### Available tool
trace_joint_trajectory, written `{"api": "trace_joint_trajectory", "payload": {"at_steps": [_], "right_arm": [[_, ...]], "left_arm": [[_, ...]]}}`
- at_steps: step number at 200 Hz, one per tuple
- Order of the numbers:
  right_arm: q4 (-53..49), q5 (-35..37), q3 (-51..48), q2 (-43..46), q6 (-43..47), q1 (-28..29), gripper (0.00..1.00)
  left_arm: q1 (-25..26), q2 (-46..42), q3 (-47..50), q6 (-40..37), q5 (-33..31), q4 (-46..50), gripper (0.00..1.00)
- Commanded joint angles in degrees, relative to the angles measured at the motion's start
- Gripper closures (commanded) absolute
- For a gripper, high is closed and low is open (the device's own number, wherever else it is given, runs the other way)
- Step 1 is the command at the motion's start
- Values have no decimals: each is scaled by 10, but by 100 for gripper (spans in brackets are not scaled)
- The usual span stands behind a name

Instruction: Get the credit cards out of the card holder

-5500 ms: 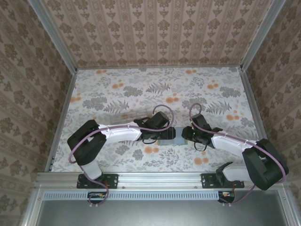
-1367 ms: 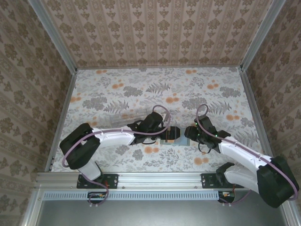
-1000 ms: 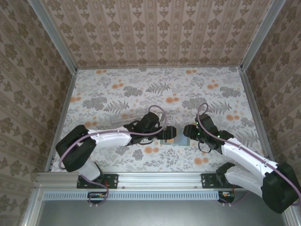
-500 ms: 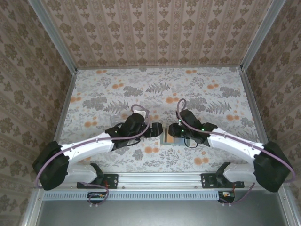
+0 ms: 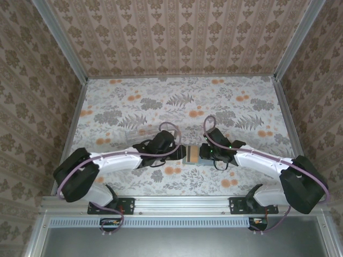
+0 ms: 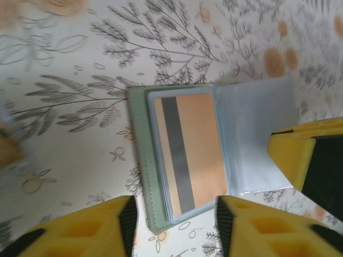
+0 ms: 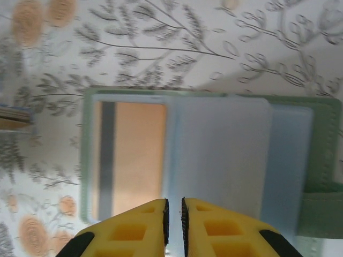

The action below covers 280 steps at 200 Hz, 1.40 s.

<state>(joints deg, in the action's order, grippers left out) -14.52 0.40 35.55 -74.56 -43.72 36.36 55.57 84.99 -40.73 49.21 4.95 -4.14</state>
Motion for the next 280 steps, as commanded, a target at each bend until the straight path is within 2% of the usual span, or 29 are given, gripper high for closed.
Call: {"api": "trace_joint_trajectory", "payload": {"at_steps": [1, 30, 36, 97, 172, 233, 280], "right_arm": [[-1, -4, -14, 10, -6, -10, 83], [18, -23, -15, 3, -7, -14, 87], [26, -30, -17, 2, -8, -15, 87], [88, -88, -8, -29, -24, -16, 87], [100, -94, -9, -77, -40, -21, 84], [123, -102, -32, -84, -50, -37, 79], [159, -132, -48, -98, -64, -49, 81]], "left_arm": [[8, 36, -38, -13, 22, -20, 67], [10, 76, -63, -18, 31, -22, 86], [10, 82, -67, -19, 30, -19, 87], [9, 131, -83, -20, 34, -9, 89], [11, 156, -77, -4, 38, -9, 91], [16, 160, -70, 6, 33, -1, 94], [18, 163, -74, 5, 34, 3, 95]]}}
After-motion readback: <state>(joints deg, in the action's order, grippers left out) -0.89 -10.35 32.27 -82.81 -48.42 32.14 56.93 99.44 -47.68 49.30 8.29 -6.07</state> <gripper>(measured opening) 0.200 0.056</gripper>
